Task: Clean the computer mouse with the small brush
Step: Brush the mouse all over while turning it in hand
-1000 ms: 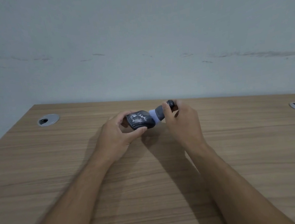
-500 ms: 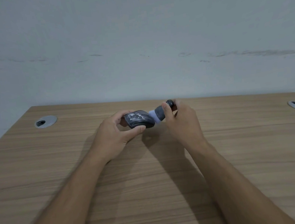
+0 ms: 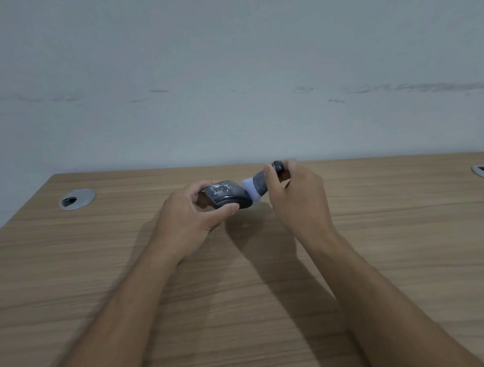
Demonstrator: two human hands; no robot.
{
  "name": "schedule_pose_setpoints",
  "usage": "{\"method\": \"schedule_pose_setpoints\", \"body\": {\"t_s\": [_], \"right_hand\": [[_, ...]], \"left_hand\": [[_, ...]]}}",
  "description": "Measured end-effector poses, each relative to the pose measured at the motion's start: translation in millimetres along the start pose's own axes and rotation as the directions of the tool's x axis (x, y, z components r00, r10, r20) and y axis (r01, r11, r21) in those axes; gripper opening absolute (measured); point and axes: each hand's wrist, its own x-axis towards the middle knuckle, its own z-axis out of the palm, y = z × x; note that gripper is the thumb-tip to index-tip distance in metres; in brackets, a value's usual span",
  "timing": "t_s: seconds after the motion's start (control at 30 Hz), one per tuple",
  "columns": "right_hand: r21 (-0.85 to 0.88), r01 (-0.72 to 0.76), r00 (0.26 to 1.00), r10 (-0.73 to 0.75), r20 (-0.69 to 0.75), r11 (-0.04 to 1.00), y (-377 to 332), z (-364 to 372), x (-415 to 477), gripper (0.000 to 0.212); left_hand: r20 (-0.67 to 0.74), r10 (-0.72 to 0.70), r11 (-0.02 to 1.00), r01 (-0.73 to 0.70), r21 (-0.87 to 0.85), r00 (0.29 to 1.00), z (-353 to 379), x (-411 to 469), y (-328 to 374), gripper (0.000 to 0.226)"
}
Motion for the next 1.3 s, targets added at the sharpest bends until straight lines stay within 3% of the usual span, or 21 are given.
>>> {"method": "schedule_pose_setpoints", "body": {"t_s": [0.23,0.47,0.7,0.93,1.1,1.2,1.3], "right_hand": [[0.039,0.096,0.995,-0.097,0.010,0.995,-21.5,1.3,-1.6,0.018],[0.021,0.011,1.000,-0.011,0.013,1.000,-6.1,-3.3,1.4,0.027],[0.059,0.115,0.993,-0.117,0.027,0.992,-21.9,-0.5,1.0,0.022],[-0.035,0.005,0.999,-0.003,0.049,0.999,5.7,1.7,2.2,0.024],[0.092,0.074,0.997,-0.077,0.025,0.993,-20.5,-6.4,4.1,0.018],[0.072,0.148,0.987,-0.152,0.050,0.986,-30.8,-1.0,-1.2,0.016],[0.054,0.126,0.991,-0.127,0.029,0.991,-21.7,3.6,-2.5,0.019]], "left_hand": [[-0.025,0.012,1.000,-0.013,-0.010,1.000,-0.5,4.0,4.8,0.038],[0.009,0.070,0.997,-0.070,0.024,0.997,-0.8,4.5,-1.6,0.038],[0.030,0.063,0.998,-0.064,0.014,0.998,0.1,5.1,0.9,0.036],[0.035,0.094,0.993,-0.097,0.068,0.995,-5.6,3.3,-3.0,0.039],[0.029,0.100,0.994,-0.101,0.049,0.995,-3.9,6.0,-0.3,0.038],[0.013,0.069,0.997,-0.070,0.044,0.998,-5.5,6.4,0.1,0.042],[0.013,0.086,0.994,-0.087,0.070,0.996,-6.6,5.3,3.5,0.041]]}}
